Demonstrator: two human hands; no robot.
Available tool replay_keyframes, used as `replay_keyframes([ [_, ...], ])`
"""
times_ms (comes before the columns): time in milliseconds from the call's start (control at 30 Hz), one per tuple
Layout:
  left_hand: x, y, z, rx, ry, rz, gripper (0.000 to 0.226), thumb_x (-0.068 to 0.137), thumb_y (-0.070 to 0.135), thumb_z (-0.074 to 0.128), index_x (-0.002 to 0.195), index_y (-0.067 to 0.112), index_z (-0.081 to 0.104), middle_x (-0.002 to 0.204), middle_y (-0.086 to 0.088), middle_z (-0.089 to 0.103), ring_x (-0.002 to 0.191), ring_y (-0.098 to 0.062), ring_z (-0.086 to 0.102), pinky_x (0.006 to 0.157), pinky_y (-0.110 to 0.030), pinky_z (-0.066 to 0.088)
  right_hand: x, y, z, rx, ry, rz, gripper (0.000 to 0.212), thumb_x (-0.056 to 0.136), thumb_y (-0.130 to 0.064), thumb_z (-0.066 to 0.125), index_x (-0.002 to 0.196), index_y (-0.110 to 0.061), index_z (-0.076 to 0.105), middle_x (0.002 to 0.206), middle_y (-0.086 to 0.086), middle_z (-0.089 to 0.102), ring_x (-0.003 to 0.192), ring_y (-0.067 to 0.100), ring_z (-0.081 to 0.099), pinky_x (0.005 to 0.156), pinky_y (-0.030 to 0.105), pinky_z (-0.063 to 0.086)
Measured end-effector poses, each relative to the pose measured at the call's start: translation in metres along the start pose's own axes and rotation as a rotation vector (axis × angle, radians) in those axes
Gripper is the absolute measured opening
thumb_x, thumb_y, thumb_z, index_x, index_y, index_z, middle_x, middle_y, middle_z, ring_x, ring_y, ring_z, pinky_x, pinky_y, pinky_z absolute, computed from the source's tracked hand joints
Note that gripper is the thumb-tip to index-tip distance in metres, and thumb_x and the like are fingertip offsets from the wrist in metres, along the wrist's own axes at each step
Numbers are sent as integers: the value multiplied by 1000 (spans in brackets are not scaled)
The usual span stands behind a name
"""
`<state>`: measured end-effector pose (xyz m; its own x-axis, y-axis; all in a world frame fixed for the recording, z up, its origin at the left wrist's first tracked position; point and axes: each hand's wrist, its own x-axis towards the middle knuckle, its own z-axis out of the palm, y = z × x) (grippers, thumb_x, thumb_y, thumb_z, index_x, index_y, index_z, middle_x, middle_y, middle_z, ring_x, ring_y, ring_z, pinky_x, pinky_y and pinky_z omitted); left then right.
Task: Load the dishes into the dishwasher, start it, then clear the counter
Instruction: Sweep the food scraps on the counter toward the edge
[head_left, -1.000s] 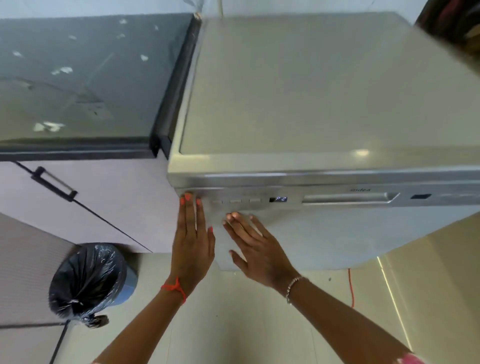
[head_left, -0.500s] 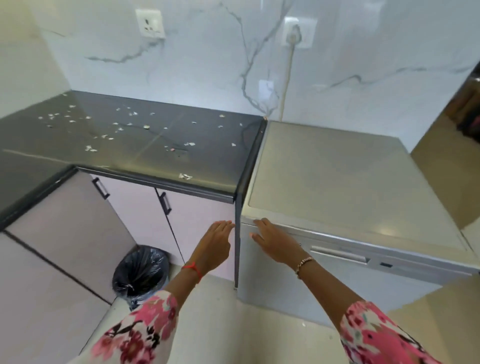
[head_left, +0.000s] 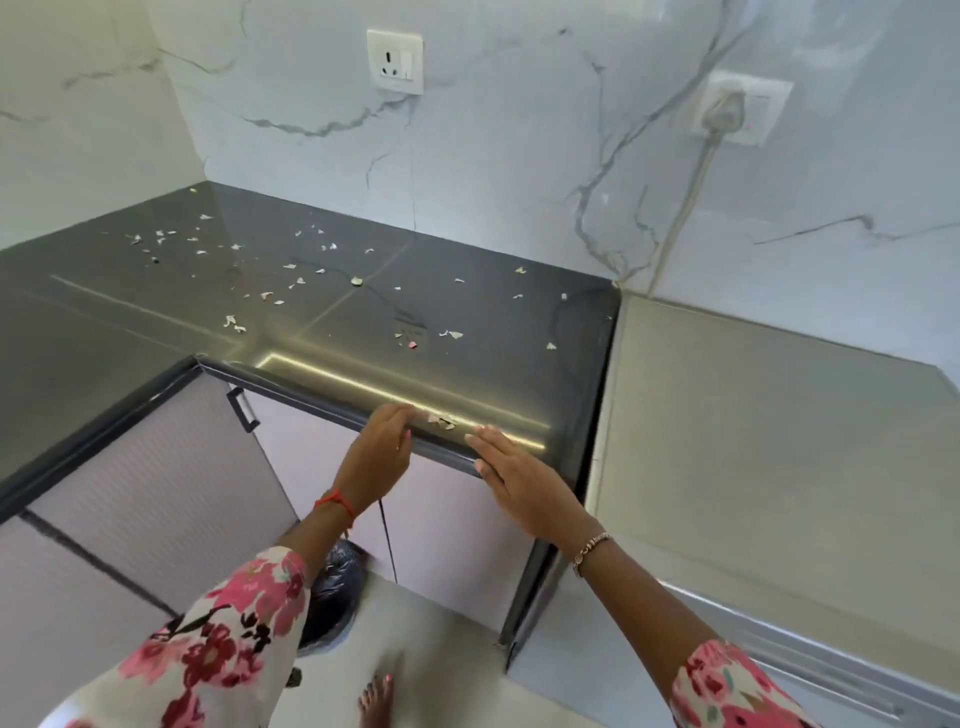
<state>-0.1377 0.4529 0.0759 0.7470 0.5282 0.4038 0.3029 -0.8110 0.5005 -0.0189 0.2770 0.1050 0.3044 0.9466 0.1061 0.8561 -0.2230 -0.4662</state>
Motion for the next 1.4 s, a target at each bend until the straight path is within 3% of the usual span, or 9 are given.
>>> replay_keyframes([
  [167,59,-71,-8,3,-70,-87,32,87,-5,47,117,-4,56,123,-18,54,119,-28,48,106,-25,29,77,9,39,-214,-197,-64,64,92,-56,7,149,-26,8,156,-12,2,143,3,-9,119,28,-6],
  [367,122,-123,-7,-10,-139,-80,29,88,-3,47,115,-5,56,124,-19,55,120,-29,49,106,-22,26,148,52,44,-290,-131,172,94,67,-76,-24,147,-37,6,156,-15,1,145,9,-5,116,37,-6],
  [533,170,-142,6,-55,-203,-46,29,89,-1,47,117,-3,54,127,-18,52,124,-29,46,107,-24,24,195,88,16,-200,96,456,57,98,-50,24,149,-29,9,157,-9,-2,145,10,-6,117,37,-3],
  [633,195,-150,12,-76,-218,-87,32,93,3,43,123,-2,51,135,-14,47,130,-26,40,109,-25,23,194,116,2,-193,265,657,62,98,-46,28,150,-16,11,158,0,2,146,16,-2,117,37,-2],
  [800,231,-165,24,-91,-262,-82,33,96,7,40,127,1,49,142,-11,42,136,-21,33,113,-27,21,209,137,4,-119,257,958,78,94,-55,26,148,-1,8,157,16,4,146,26,0,119,42,0],
  [933,256,-171,37,-100,-286,-86,33,96,9,41,128,3,49,143,-8,42,136,-19,33,113,-28,22,250,85,37,-120,237,689,85,88,-61,12,145,1,19,154,18,17,144,29,14,119,39,8],
  [1067,288,-176,53,-74,-332,-59,37,96,12,42,132,4,45,146,-7,38,139,-18,28,114,-28,19,289,80,32,218,146,357,61,97,-47,29,148,-16,19,157,-3,12,144,7,3,120,31,5],
  [1200,316,-182,64,-42,-326,-65,40,96,18,43,134,5,42,148,-6,34,140,-17,25,116,-31,18,315,162,-18,100,351,523,58,98,-41,34,146,-9,23,157,4,13,145,16,5,119,34,3],
  [1400,318,-190,70,-27,-281,-102,42,94,27,47,134,13,44,146,1,38,136,-15,33,112,-33,27,319,262,-56,-128,211,799,71,95,-52,28,148,-7,13,157,12,4,146,24,0,120,41,3],
])
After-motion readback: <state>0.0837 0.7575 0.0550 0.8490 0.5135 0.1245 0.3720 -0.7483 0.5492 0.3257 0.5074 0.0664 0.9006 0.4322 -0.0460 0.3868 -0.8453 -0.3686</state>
